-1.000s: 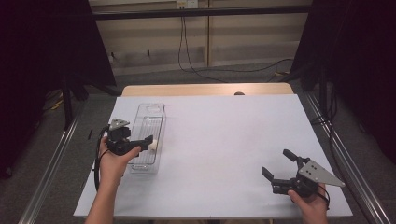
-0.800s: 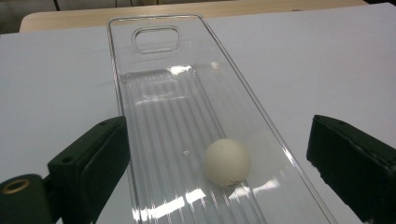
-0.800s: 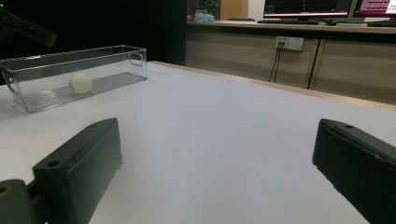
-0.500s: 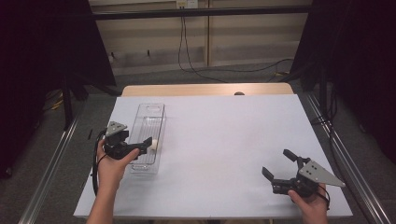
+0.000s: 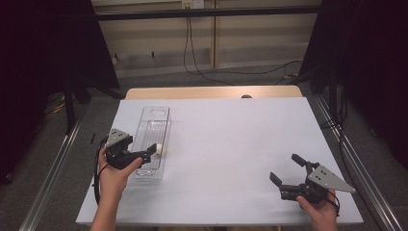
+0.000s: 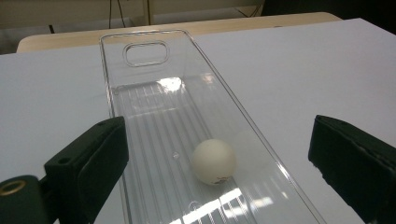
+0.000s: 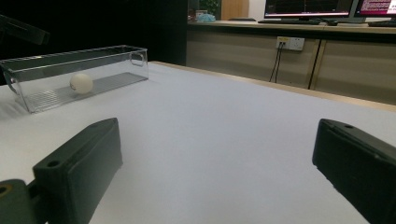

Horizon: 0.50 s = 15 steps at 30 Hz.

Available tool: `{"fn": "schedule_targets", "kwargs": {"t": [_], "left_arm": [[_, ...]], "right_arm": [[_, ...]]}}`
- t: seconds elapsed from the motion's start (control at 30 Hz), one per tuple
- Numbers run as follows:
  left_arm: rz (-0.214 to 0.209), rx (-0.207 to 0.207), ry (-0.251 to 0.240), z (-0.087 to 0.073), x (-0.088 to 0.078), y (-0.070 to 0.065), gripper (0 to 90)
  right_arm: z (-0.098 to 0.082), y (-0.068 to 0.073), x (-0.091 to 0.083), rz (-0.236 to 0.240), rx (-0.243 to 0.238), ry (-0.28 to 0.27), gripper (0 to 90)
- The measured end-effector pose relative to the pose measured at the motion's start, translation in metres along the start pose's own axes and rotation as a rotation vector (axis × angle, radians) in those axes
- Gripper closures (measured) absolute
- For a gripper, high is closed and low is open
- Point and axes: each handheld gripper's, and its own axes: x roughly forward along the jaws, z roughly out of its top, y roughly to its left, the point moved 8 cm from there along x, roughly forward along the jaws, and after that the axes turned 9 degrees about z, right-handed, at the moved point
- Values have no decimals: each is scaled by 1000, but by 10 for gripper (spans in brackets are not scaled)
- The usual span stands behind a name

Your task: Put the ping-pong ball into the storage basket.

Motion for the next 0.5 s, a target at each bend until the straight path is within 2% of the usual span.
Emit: {"fn": "schedule_targets", "kwargs": {"t": [0.5], "left_arm": [[-10, -16, -50, -8, -10, -1, 52]], "right_arm": [[0, 0, 0, 1, -4, -2, 11]]}}
